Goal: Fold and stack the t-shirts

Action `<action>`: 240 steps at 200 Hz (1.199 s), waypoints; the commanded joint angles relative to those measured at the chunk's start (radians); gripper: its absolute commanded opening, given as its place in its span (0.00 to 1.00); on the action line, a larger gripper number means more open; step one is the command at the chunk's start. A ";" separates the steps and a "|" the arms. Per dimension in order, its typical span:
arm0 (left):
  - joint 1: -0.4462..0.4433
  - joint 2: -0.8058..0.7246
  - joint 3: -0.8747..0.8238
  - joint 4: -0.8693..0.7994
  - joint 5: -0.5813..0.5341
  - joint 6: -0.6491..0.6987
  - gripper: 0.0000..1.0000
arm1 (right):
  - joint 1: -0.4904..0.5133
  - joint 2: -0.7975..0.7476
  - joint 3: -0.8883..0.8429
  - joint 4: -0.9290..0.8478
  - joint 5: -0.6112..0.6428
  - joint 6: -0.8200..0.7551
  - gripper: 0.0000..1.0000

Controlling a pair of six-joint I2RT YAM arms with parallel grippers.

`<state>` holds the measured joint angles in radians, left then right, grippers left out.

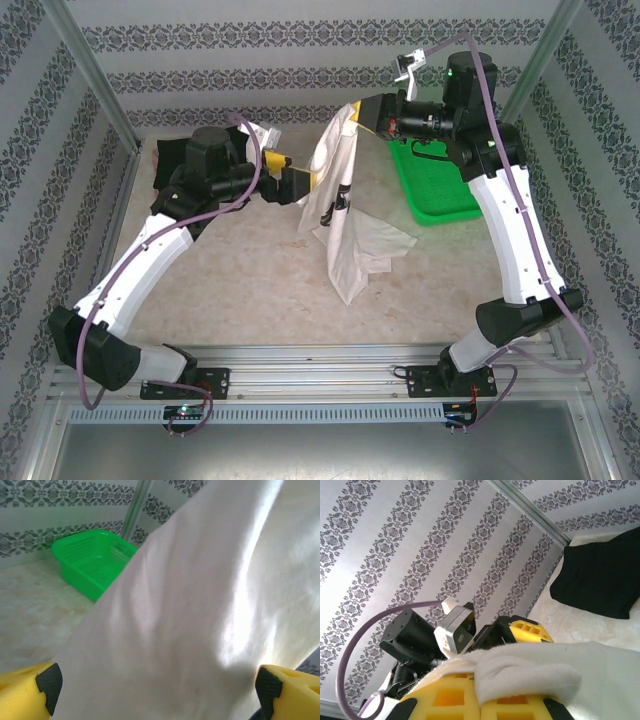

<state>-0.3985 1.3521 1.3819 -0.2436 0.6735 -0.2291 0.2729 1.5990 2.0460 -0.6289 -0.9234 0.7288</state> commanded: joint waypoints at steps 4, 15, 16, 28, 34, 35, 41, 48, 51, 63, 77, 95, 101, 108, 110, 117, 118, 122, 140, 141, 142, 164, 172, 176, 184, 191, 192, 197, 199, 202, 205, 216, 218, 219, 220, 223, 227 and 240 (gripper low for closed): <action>-0.044 -0.043 0.003 -0.083 -0.105 0.195 1.00 | 0.011 0.039 0.027 0.006 -0.041 0.018 0.00; -0.063 -0.041 0.000 -0.108 -0.165 0.227 1.00 | 0.014 0.048 0.031 0.006 -0.044 0.020 0.00; -0.063 -0.042 0.000 -0.109 -0.167 0.228 1.00 | 0.014 0.049 0.032 0.005 -0.044 0.021 0.00; -0.081 -0.039 -0.003 -0.114 -0.191 0.243 1.00 | 0.018 0.054 0.033 0.000 -0.045 0.018 0.00; -0.094 -0.038 -0.003 -0.115 -0.198 0.255 1.00 | 0.019 0.059 0.035 -0.002 -0.046 0.018 0.00; -0.098 -0.037 -0.003 -0.115 -0.201 0.257 1.00 | 0.019 0.060 0.035 -0.003 -0.045 0.018 0.00; -0.113 -0.035 -0.003 -0.118 -0.214 0.270 1.00 | 0.019 0.063 0.036 -0.005 -0.045 0.018 0.00; -0.134 -0.034 -0.001 -0.121 -0.230 0.283 1.00 | 0.019 0.071 0.037 -0.009 -0.045 0.020 0.00; -0.141 -0.032 0.001 -0.124 -0.237 0.287 1.00 | 0.021 0.074 0.038 -0.011 -0.047 0.018 0.00; -0.166 -0.019 0.011 -0.139 -0.255 0.297 1.00 | 0.023 0.085 0.044 -0.021 -0.046 0.017 0.00; -0.189 -0.001 0.022 -0.151 -0.268 0.302 1.00 | 0.028 0.093 0.045 -0.032 -0.040 0.011 0.00; -0.211 0.031 0.039 -0.165 -0.299 0.300 1.00 | 0.039 0.099 0.050 -0.038 -0.036 0.014 0.00; -0.218 0.046 0.050 -0.175 -0.320 0.297 1.00 | 0.044 0.101 0.056 -0.041 -0.036 0.013 0.00; -0.224 0.066 0.067 -0.190 -0.346 0.296 1.00 | 0.051 0.103 0.061 -0.045 -0.035 0.012 0.00; -0.225 0.070 0.071 -0.194 -0.357 0.297 1.00 | 0.053 0.104 0.063 -0.046 -0.035 0.012 0.00; -0.228 0.090 0.088 -0.206 -0.392 0.295 1.00 | 0.060 0.105 0.069 -0.049 -0.036 0.011 0.00; -0.228 0.093 0.089 -0.207 -0.395 0.295 1.00 | 0.062 0.105 0.070 -0.049 -0.036 0.011 0.00; -0.228 0.100 0.097 -0.213 -0.412 0.295 1.00 | 0.065 0.106 0.073 -0.052 -0.037 0.009 0.00; -0.224 0.113 0.101 -0.204 -0.497 0.308 0.99 | 0.074 0.108 0.081 -0.068 -0.036 0.001 0.00; -0.224 0.113 0.100 -0.203 -0.500 0.309 0.99 | 0.074 0.108 0.081 -0.068 -0.036 0.000 0.00; -0.223 0.113 0.101 -0.202 -0.503 0.310 0.99 | 0.074 0.108 0.081 -0.070 -0.035 0.000 0.00; -0.200 0.097 0.098 -0.173 -0.536 0.319 0.76 | 0.074 0.106 0.075 -0.100 -0.026 -0.018 0.00; -0.196 0.088 0.093 -0.164 -0.538 0.327 0.65 | 0.074 0.105 0.073 -0.114 -0.022 -0.025 0.00; -0.194 0.082 0.090 -0.161 -0.540 0.333 0.60 | 0.074 0.104 0.071 -0.117 -0.020 -0.029 0.00; -0.189 0.072 0.082 -0.155 -0.545 0.341 0.51 | 0.074 0.100 0.069 -0.126 -0.017 -0.036 0.00; -0.181 0.062 0.074 -0.151 -0.545 0.340 0.45 | 0.073 0.097 0.067 -0.134 -0.013 -0.044 0.00; -0.179 0.060 0.072 -0.151 -0.544 0.340 0.44 | 0.072 0.096 0.068 -0.134 -0.013 -0.044 0.00; -0.170 0.051 0.066 -0.149 -0.537 0.337 0.39 | 0.071 0.094 0.068 -0.140 -0.011 -0.048 0.00; -0.166 0.047 0.063 -0.148 -0.534 0.335 0.38 | 0.070 0.092 0.067 -0.142 -0.011 -0.049 0.00; -0.160 0.040 0.058 -0.146 -0.530 0.332 0.35 | 0.069 0.091 0.066 -0.144 -0.008 -0.051 0.00; -0.155 0.034 0.052 -0.143 -0.525 0.328 0.29 | 0.067 0.089 0.066 -0.146 -0.007 -0.053 0.00; -0.135 0.014 0.037 -0.136 -0.516 0.320 0.16 | 0.059 0.083 0.062 -0.149 -0.006 -0.058 0.00; -0.132 0.009 0.035 -0.135 -0.516 0.319 0.14 | 0.058 0.080 0.062 -0.150 -0.005 -0.058 0.00; -0.130 0.007 0.034 -0.134 -0.516 0.318 0.13 | 0.057 0.080 0.062 -0.151 -0.005 -0.058 0.00; -0.128 0.006 0.033 -0.134 -0.517 0.317 0.12 | 0.056 0.079 0.061 -0.151 -0.004 -0.059 0.00; -0.124 0.002 0.031 -0.132 -0.520 0.317 0.10 | 0.054 0.078 0.061 -0.150 -0.003 -0.060 0.00; -0.118 -0.003 0.029 -0.130 -0.523 0.314 0.07 | 0.052 0.075 0.061 -0.150 -0.002 -0.061 0.00; -0.105 -0.017 0.037 -0.115 -0.529 0.313 0.00 | 0.040 0.073 0.069 -0.141 -0.001 -0.060 0.00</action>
<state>-0.5323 1.3827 1.4223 -0.4118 0.1619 0.0856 0.3359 1.7065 2.0926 -0.7753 -0.9314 0.6975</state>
